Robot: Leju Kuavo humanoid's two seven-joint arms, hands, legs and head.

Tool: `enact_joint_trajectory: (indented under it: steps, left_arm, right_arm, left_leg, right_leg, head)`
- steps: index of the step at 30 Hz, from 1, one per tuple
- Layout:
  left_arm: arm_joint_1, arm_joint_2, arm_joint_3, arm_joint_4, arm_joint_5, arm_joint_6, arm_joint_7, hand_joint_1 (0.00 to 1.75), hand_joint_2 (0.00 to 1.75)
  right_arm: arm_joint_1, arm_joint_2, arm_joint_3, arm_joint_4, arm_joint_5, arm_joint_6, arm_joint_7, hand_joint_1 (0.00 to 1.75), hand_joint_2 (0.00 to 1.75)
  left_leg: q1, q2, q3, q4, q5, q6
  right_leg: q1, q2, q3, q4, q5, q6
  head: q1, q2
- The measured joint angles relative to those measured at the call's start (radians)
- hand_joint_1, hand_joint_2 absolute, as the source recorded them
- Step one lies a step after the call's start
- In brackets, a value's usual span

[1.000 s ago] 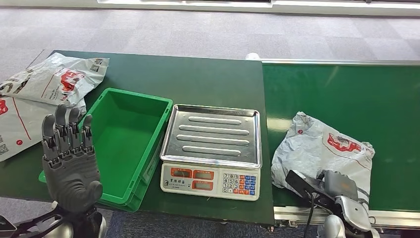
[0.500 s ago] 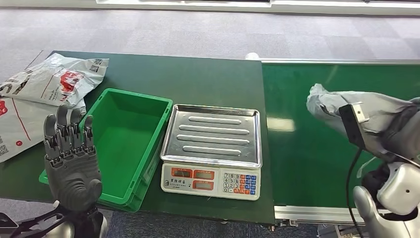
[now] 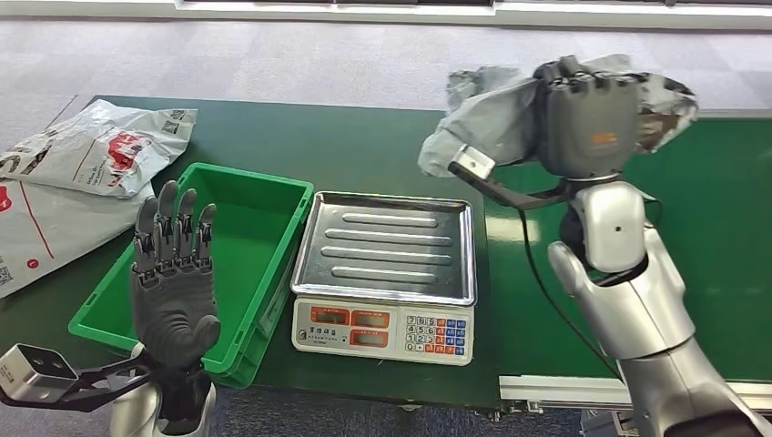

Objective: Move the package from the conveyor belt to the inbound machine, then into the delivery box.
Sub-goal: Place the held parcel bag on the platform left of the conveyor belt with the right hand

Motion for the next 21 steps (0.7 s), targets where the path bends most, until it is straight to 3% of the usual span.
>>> enact_joint_trajectory:
  steps: [5,9,12,15,16,19,21]
  left_arm:
    - [-0.007,0.000,-0.001,0.028,0.000,-0.010,0.000,0.00,1.75]
    - [-0.008,0.001,0.000,0.043,0.000,-0.019,-0.001,0.00,1.75]
    - [-0.008,0.001,0.000,0.052,-0.004,-0.029,-0.001,0.00,1.75]
    - [-0.008,0.001,0.002,0.058,-0.011,-0.030,-0.001,0.00,1.75]
    - [-0.008,0.001,0.003,0.059,-0.012,-0.030,-0.001,0.00,1.75]
    - [-0.008,0.001,0.004,0.060,-0.017,-0.028,-0.002,0.00,1.75]
    - [-0.007,0.001,0.007,0.060,-0.018,-0.025,-0.002,0.00,1.75]
  right_arm:
    - [-0.060,0.133,0.070,0.142,-0.001,-0.007,-0.041,1.75,1.75]
    - [-0.069,0.227,0.103,0.257,-0.042,0.006,-0.198,1.75,1.75]
    - [-0.068,0.314,0.145,0.396,-0.070,-0.026,-0.265,1.71,1.75]
    - [-0.066,0.387,0.182,0.525,-0.097,-0.068,-0.292,0.40,1.75]
    - [-0.065,0.406,0.191,0.559,-0.105,-0.075,-0.296,0.00,1.31]
    - [-0.062,0.446,0.211,0.626,-0.127,-0.077,-0.297,0.00,0.00]
    - [-0.061,0.459,0.216,0.647,-0.147,-0.077,-0.290,0.00,0.00]
  left_leg:
    - [0.002,-0.006,-0.003,0.000,0.001,-0.002]
    - [0.002,-0.005,-0.003,-0.001,0.000,-0.002]
    - [0.002,-0.004,-0.003,-0.001,0.000,-0.003]
    - [0.002,-0.005,-0.004,-0.001,0.001,-0.003]
    - [0.002,-0.005,-0.004,-0.001,0.001,-0.003]
    - [0.002,-0.005,-0.004,-0.001,0.001,-0.003]
    - [0.002,-0.006,-0.004,-0.001,0.001,-0.003]
  right_leg:
    - [0.002,-0.005,0.000,0.000,0.000,-0.002]
    - [0.002,-0.003,-0.002,0.000,-0.001,-0.002]
    - [0.002,-0.003,-0.002,0.000,-0.001,-0.003]
    - [0.003,-0.004,-0.002,0.000,-0.002,-0.003]
    - [0.003,-0.004,-0.002,0.000,-0.002,-0.003]
    - [0.002,-0.004,-0.002,0.000,-0.002,-0.003]
    - [0.002,-0.004,-0.002,0.000,-0.002,-0.003]
  head:
    - [0.000,0.000]
    - [0.000,0.000]
    - [0.000,0.000]
    - [0.000,0.000]
    - [0.000,0.000]
    - [0.000,0.000]
    - [0.000,0.000]
